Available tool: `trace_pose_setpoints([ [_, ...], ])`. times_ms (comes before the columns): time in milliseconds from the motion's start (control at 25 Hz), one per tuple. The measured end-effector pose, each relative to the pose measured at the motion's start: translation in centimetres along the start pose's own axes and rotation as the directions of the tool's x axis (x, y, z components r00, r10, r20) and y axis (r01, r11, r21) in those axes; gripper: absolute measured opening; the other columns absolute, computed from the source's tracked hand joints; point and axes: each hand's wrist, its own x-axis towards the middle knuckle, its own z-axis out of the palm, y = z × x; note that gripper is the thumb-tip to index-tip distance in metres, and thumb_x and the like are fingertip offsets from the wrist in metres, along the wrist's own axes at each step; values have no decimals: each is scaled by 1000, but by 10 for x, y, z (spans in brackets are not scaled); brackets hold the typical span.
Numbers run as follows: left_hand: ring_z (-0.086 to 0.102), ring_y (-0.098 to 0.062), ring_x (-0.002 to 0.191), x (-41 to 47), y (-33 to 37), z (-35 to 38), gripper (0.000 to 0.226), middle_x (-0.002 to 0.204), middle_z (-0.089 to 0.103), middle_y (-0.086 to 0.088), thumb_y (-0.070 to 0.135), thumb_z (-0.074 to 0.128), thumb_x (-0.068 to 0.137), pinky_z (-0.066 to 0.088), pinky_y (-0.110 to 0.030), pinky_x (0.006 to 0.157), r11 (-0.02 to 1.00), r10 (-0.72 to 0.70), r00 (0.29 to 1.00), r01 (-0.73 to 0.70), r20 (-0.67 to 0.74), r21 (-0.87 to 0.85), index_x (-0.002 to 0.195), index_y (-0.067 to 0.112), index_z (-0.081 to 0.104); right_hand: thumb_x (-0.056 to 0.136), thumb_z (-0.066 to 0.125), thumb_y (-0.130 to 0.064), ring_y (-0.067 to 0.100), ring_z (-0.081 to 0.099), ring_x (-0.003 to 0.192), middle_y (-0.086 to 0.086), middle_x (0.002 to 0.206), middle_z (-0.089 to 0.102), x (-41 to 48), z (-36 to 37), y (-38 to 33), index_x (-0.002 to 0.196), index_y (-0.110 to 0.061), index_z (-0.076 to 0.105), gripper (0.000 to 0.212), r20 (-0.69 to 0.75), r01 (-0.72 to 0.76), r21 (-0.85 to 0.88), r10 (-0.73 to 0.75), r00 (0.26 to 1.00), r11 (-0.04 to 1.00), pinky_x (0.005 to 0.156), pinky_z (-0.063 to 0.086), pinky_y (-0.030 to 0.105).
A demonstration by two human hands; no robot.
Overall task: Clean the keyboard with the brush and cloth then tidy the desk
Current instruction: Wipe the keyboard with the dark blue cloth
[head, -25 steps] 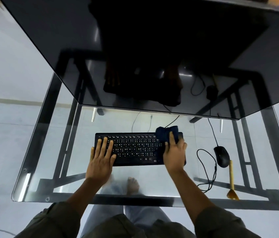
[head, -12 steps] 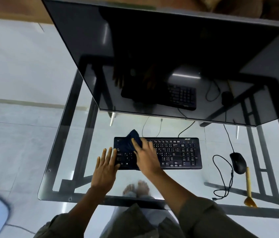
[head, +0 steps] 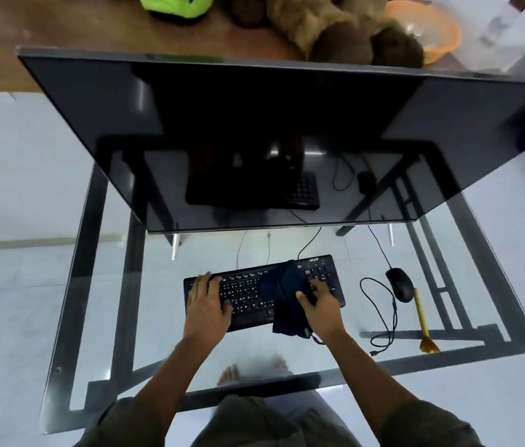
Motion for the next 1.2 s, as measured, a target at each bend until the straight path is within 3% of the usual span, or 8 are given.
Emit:
trace_pose_setpoints([
  [120,30,-28,145,22,51,1,58,155,35,-8,11,60,87,31,-42,119,974,216,974,-209,74,-92,143,14,45,88,74,-26,24,67,107,7,113,71,0,-5,-11,120,-6,66,38,118,32,-92,-21,993,995,88,49,24],
  [280,12,-20,149,50,119,5,70,160,23,4,11,58,80,21,-42,121,909,407,838,-409,364,-75,146,29,40,90,71,-21,7,64,97,-6,107,68,-8,-53,-10,112,-19,65,23,169,168,116,-186,968,979,87,52,23],
  [360,40,-18,136,61,152,7,49,142,49,5,12,63,79,37,-39,111,923,385,798,-344,464,-174,125,31,59,93,67,-20,7,65,97,-8,109,66,-11,-91,4,112,-24,64,19,163,182,223,-221,962,958,85,52,19],
  [440,64,-16,101,66,188,16,25,104,68,5,13,67,79,52,-39,88,922,356,800,-216,483,-321,99,29,67,96,63,-19,10,66,100,-8,112,66,-10,-129,22,114,-25,64,18,107,192,272,-228,968,943,86,54,20],
  [560,67,-14,82,64,268,57,11,86,71,5,17,68,82,54,-34,76,902,313,819,-99,481,-419,88,27,68,99,60,-17,8,66,101,-6,109,69,-3,-198,60,113,-22,65,16,-75,187,336,-171,982,923,83,54,19],
  [720,67,-14,94,61,371,137,17,99,73,5,21,65,88,55,-32,85,875,280,841,-24,464,-484,104,23,68,98,60,-19,4,68,80,1,100,68,16,-273,126,111,-19,64,13,-283,77,409,46,958,909,65,55,19],
  [920,63,-23,107,56,450,221,24,113,69,-4,24,61,92,51,-41,95,910,223,840,3,495,-415,115,18,63,98,60,-27,18,70,90,0,98,71,38,-314,211,104,-24,65,9,-334,-72,515,277,901,854,78,61,38],
  [1200,51,-25,131,52,455,244,49,143,54,-3,21,59,97,44,-36,106,936,207,860,-36,465,-351,144,19,45,101,52,-31,22,64,107,-3,115,64,43,-301,230,123,-20,60,26,-332,-174,396,317,888,902,84,58,32],
])
